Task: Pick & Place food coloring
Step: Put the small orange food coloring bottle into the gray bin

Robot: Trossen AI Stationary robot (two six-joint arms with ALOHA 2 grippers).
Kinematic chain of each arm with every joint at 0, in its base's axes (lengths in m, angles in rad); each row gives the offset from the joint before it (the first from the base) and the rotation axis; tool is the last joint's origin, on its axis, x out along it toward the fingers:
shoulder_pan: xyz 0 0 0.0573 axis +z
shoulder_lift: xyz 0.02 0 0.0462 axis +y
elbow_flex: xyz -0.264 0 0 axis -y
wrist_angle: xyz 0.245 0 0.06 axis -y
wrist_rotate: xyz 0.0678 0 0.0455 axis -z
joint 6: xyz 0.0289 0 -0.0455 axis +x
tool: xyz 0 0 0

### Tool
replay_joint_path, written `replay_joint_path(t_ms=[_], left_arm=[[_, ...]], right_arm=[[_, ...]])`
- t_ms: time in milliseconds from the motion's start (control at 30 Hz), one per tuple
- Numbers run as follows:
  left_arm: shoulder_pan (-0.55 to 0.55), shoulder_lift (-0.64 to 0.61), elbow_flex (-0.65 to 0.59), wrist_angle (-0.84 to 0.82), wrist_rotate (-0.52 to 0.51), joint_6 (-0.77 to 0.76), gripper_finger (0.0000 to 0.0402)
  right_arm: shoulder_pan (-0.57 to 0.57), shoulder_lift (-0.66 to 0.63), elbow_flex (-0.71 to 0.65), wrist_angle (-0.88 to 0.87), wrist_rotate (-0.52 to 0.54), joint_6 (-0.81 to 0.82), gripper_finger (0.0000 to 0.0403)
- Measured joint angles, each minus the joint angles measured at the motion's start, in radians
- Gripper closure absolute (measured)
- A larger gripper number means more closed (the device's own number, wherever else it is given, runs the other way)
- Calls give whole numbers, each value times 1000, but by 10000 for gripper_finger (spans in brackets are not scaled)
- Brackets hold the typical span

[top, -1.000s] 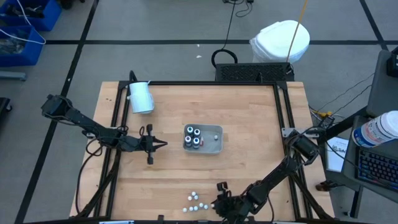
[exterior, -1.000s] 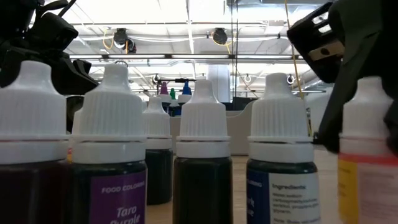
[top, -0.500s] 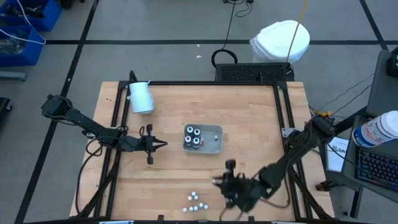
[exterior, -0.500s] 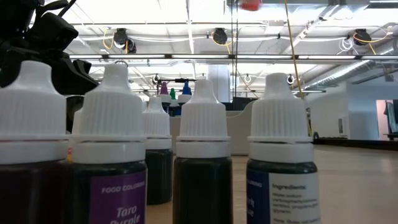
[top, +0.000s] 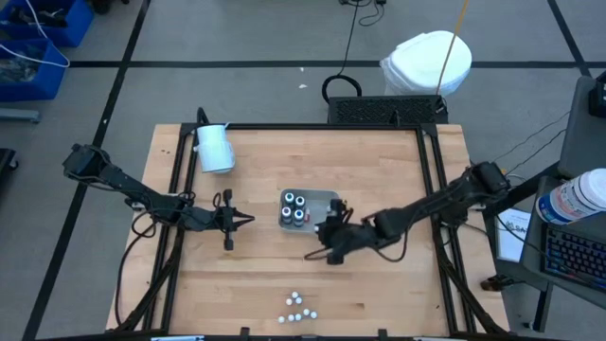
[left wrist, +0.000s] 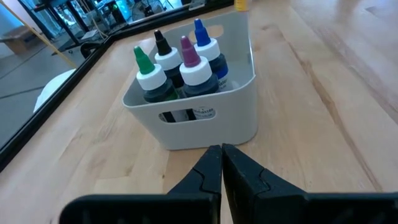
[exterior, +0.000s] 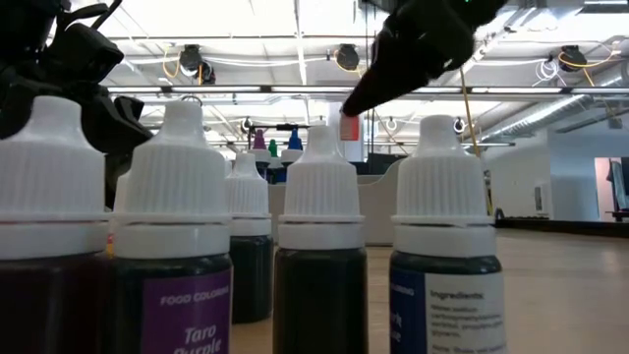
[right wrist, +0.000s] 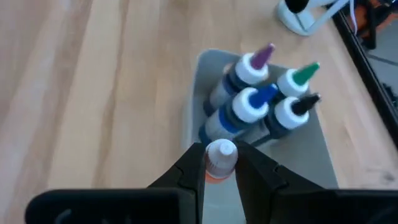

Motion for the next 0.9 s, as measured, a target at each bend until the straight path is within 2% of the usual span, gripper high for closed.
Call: replay_joint_path(t_ms=[133,333,633,800,900], left_arm=[[0,0,0,-1,0,0,380],[3,0,0,9,-1,23,380],[38,0,0,14,1,10,380],[55,0,0,14,1,2,380],[60,0,0,14,1,0,380]], right_arm=[[-74,-50,-122,108,-46,8,345],[-151,-76,-235,303,-176,24,345],[-175,-51,-256,294,-180,48,346],[-177,-43,-256,319,-226,43,346],[-176,-42,-209,238,-230,43,346]])
